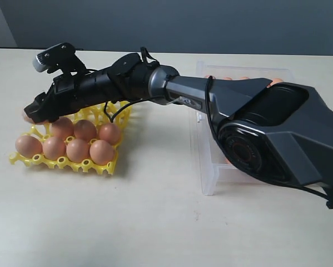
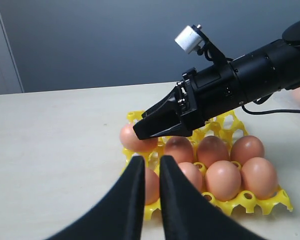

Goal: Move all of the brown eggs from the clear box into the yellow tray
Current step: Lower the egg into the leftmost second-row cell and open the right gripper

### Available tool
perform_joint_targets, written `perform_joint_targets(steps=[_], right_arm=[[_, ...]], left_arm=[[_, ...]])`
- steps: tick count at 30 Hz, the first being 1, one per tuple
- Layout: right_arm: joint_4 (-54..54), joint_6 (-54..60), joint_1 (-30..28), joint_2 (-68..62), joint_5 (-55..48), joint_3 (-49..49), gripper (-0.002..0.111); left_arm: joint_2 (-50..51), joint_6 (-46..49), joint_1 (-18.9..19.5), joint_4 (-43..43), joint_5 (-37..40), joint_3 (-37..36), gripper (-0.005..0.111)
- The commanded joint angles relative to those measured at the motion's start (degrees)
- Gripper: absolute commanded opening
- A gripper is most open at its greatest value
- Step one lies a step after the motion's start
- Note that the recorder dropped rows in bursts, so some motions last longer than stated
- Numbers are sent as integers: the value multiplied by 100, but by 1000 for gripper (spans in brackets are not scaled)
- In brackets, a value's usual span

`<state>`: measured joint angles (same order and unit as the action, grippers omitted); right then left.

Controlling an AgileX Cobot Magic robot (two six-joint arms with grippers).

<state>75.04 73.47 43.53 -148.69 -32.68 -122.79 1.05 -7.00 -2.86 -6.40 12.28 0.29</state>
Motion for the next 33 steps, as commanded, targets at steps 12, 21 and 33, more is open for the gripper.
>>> perform_joint_targets(steps=[12, 21, 33], right_arm=[[0, -22, -5, 94, 25, -46, 57], [-1401, -217, -5, 513, -404, -46, 43], [-3914, -1992, 95, 552, -1013, -386, 40]], left_arm=[[36, -5, -10, -11, -35, -29, 12], [36, -5, -10, -11, -35, -29, 12], [36, -5, -10, -11, -35, -29, 12]])
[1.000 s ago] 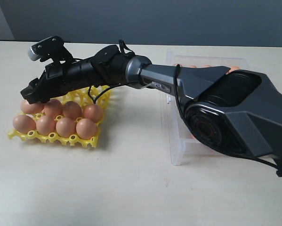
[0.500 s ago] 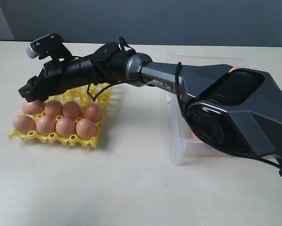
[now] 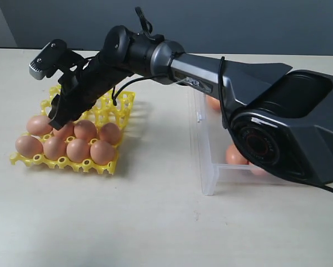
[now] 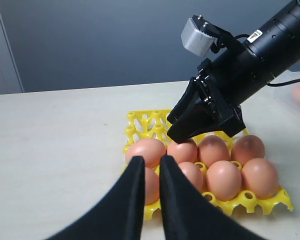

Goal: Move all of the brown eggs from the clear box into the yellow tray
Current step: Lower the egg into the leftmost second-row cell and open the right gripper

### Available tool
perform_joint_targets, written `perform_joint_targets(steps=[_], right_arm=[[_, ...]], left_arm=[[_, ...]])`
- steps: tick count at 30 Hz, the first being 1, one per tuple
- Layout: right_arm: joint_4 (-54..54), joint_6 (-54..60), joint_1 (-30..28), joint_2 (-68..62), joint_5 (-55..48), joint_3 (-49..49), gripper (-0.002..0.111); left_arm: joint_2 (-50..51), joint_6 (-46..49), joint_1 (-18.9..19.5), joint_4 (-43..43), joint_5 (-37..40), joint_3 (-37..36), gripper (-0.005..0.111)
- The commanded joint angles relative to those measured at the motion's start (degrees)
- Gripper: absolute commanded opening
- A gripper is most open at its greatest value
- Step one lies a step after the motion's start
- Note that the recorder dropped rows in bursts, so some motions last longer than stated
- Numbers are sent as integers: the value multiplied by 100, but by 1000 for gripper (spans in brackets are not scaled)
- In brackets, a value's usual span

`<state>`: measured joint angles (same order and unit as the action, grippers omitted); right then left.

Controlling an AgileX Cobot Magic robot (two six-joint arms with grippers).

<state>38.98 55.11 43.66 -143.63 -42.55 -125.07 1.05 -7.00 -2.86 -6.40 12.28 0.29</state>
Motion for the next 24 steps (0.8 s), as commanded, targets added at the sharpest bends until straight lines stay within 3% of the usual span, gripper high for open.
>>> perform_joint_targets(steps=[1, 10, 19, 24], right_arm=[[-335, -156, 109, 46, 5, -165, 40], [-374, -331, 234, 56, -706, -204, 40], [-1588, -1142, 234, 56, -1479, -204, 40], [-1486, -1182, 234, 68, -1500, -204, 40]], left_arm=[[36, -5, -10, -11, -35, -29, 12], [36, -5, -10, -11, -35, -29, 12], [36, -5, -10, -11, -35, -29, 12], [36, -5, -10, -11, -35, -29, 12]])
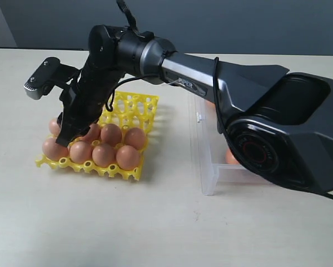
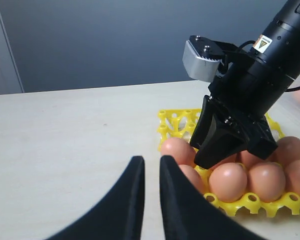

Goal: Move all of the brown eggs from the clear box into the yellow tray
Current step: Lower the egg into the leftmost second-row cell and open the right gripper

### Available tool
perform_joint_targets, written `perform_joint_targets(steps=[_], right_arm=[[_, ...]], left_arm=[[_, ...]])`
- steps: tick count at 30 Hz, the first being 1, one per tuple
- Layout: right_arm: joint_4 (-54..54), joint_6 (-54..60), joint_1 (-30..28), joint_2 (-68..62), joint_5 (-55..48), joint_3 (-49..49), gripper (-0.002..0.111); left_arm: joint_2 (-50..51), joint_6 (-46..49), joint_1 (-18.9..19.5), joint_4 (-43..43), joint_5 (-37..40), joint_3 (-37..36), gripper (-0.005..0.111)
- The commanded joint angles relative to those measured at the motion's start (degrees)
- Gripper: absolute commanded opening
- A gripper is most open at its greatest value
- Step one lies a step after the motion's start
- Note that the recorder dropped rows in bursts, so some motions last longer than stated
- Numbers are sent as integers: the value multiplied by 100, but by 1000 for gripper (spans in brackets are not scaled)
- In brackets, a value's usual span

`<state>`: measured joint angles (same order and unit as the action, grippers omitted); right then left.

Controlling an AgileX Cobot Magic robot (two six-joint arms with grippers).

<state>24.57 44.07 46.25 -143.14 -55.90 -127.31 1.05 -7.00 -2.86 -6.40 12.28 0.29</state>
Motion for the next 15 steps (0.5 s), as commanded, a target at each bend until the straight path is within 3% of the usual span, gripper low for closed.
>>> perform_joint_targets(steps=[1, 15], right_arm=[[35, -78, -25, 47, -107, 19, 40], [-144, 552, 83, 359, 568, 10, 40]], left_arm=[[36, -5, -10, -11, -35, -29, 12], [36, -5, -10, -11, -35, -29, 12]])
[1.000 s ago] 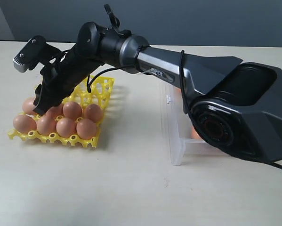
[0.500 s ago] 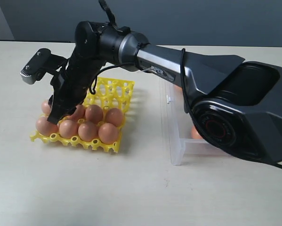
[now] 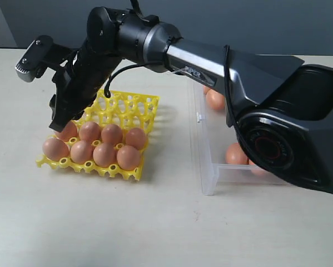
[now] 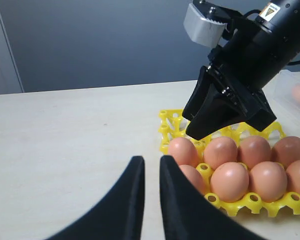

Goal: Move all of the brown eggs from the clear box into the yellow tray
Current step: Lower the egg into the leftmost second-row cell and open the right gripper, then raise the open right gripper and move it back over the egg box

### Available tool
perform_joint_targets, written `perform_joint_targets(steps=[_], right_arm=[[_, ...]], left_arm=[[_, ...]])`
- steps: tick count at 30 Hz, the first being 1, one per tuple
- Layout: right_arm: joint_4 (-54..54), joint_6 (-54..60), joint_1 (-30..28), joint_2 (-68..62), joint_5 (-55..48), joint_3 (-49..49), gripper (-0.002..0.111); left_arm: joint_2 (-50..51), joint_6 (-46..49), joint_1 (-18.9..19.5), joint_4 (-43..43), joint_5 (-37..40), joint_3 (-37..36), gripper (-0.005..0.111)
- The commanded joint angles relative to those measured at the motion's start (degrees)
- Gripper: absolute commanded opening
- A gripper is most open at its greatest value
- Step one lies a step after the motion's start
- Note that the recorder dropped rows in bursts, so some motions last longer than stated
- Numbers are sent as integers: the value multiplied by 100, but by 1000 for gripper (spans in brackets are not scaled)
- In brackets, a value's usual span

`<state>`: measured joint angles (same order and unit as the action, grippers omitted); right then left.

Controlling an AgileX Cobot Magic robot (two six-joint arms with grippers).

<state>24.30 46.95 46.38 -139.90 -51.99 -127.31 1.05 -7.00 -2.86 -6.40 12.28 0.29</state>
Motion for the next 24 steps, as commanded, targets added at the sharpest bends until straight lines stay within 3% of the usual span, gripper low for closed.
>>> perform_joint_targets(steps=[1, 10, 13, 16, 20, 24], right_arm=[[-161, 269, 87, 7, 265, 10, 40], [-250, 214, 102, -86, 452, 10, 40], [-623, -483, 102, 77, 527, 10, 40], [-1584, -1713, 92, 370, 440, 10, 40], [-3734, -3928, 92, 789, -604, 10, 40], [-4716, -4655, -31, 1035, -1724, 23, 40]], left_arm=[[36, -5, -10, -11, -35, -29, 12], [36, -5, -10, -11, -35, -29, 12], [36, -5, -10, -11, -35, -29, 12], [36, -5, -10, -11, -35, -29, 12], [36, -5, -10, -11, -35, -29, 12], [36, -5, -10, -11, -35, -29, 12]])
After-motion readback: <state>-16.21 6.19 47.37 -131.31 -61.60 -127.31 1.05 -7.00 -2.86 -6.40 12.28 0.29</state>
